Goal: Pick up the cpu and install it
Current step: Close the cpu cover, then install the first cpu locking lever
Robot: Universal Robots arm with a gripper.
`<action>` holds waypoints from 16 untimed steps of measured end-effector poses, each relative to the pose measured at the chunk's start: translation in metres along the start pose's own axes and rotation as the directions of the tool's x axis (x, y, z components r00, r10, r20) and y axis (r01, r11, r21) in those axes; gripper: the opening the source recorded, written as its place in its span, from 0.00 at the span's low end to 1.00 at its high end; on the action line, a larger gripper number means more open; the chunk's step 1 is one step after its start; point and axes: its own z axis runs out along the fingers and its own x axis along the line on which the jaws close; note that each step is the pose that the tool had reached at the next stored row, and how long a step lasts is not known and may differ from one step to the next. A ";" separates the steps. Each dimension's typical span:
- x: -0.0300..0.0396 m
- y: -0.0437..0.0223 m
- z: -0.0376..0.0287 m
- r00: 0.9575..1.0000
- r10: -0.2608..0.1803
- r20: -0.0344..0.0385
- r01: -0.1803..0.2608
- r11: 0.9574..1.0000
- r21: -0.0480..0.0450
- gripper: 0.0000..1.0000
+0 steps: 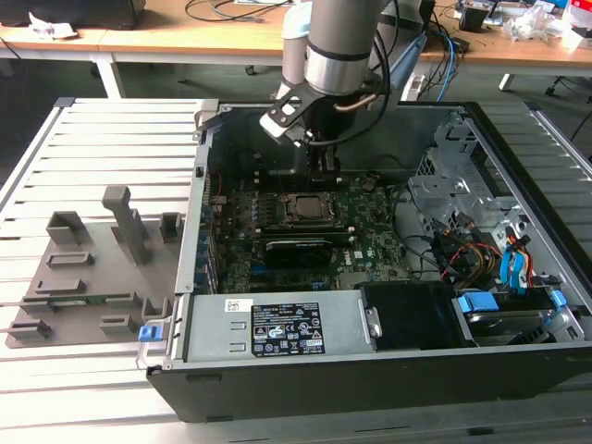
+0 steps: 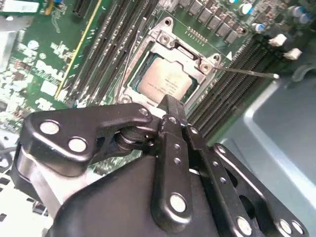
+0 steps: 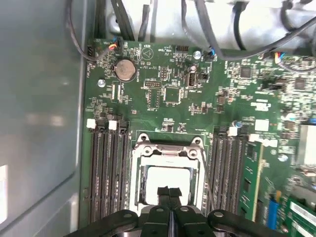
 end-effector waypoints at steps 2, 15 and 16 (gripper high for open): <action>-0.0002 -0.0005 -0.0131 1.000 0.000 0.000 0.000 1.000 0.000 0.11; -0.0003 -0.0007 -0.0157 0.999 -0.039 0.002 0.039 0.999 -0.001 0.11; -0.0003 -0.0007 -0.0156 0.999 -0.050 0.002 0.050 0.999 -0.001 0.11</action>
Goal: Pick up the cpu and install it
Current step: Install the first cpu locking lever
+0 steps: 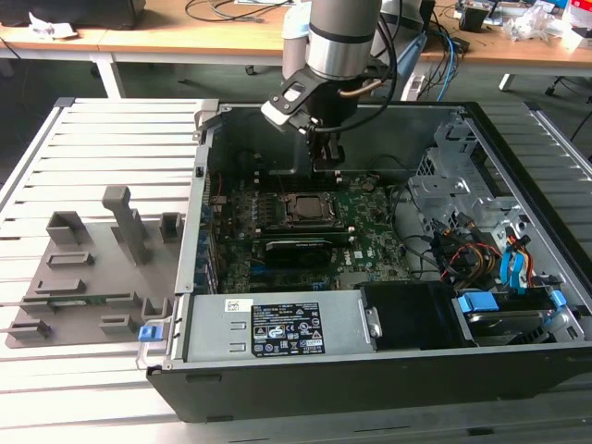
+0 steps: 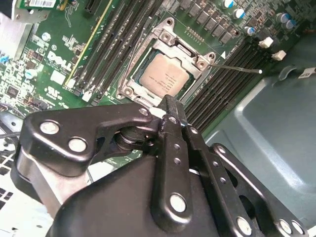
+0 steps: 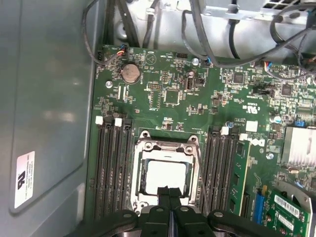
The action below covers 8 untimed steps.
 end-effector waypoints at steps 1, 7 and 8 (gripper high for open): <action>0.0000 0.0000 0.0000 1.000 -0.020 0.001 0.020 1.000 0.000 0.11; 0.0000 0.0000 0.0000 0.995 -0.104 0.005 0.104 0.995 -0.002 0.11; 0.0000 0.0000 0.0000 0.992 -0.122 0.005 0.122 0.992 -0.002 0.11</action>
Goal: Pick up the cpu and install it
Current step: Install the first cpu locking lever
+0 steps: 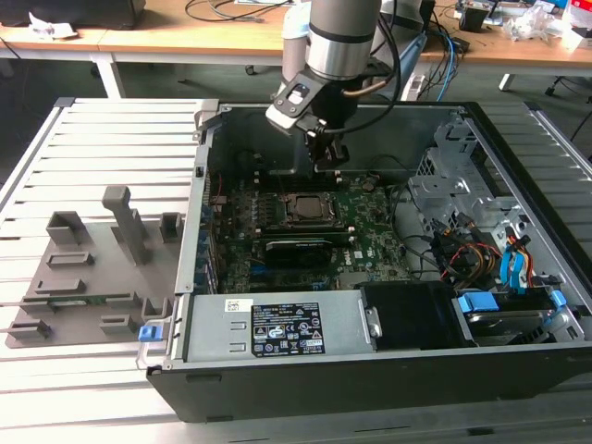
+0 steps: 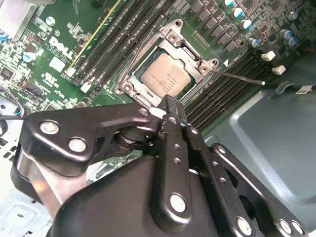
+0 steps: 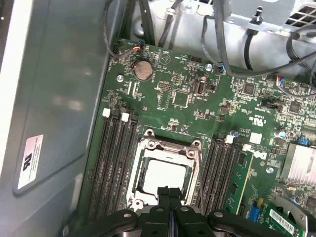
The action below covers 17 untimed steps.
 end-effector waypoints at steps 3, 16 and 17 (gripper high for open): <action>0.0000 0.0000 0.0000 0.999 -0.041 0.001 0.041 0.999 -0.001 0.11; 0.0000 0.0000 0.0000 0.984 -0.179 0.007 0.179 0.984 -0.003 0.11; 0.0000 0.0000 0.0000 0.982 -0.188 0.007 0.188 0.982 -0.003 0.11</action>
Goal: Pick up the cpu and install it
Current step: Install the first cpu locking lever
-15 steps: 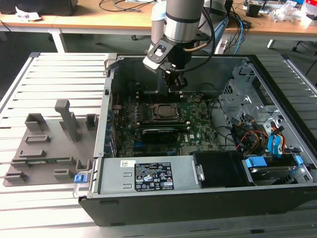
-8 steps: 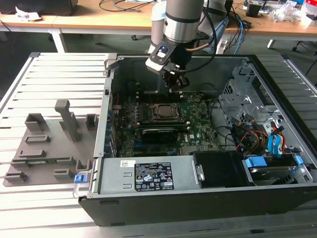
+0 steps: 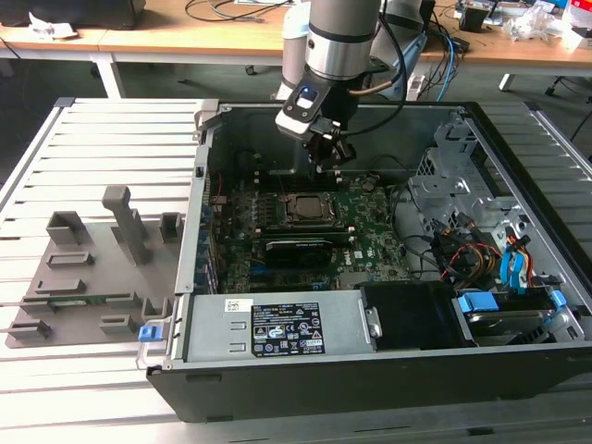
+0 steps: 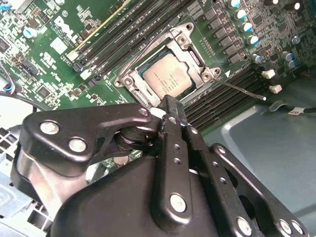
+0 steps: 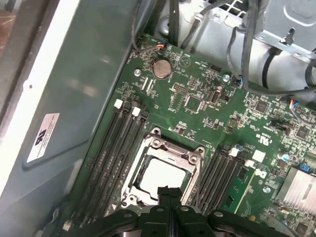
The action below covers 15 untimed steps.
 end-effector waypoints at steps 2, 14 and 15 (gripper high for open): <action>0.0000 0.0000 0.0000 0.999 -0.043 0.002 0.043 0.999 -0.001 0.11; 0.0000 0.0000 0.0000 0.982 -0.188 0.008 0.188 0.982 -0.002 0.11; 0.0000 0.0000 0.0000 0.979 -0.206 0.009 0.206 0.979 -0.003 0.11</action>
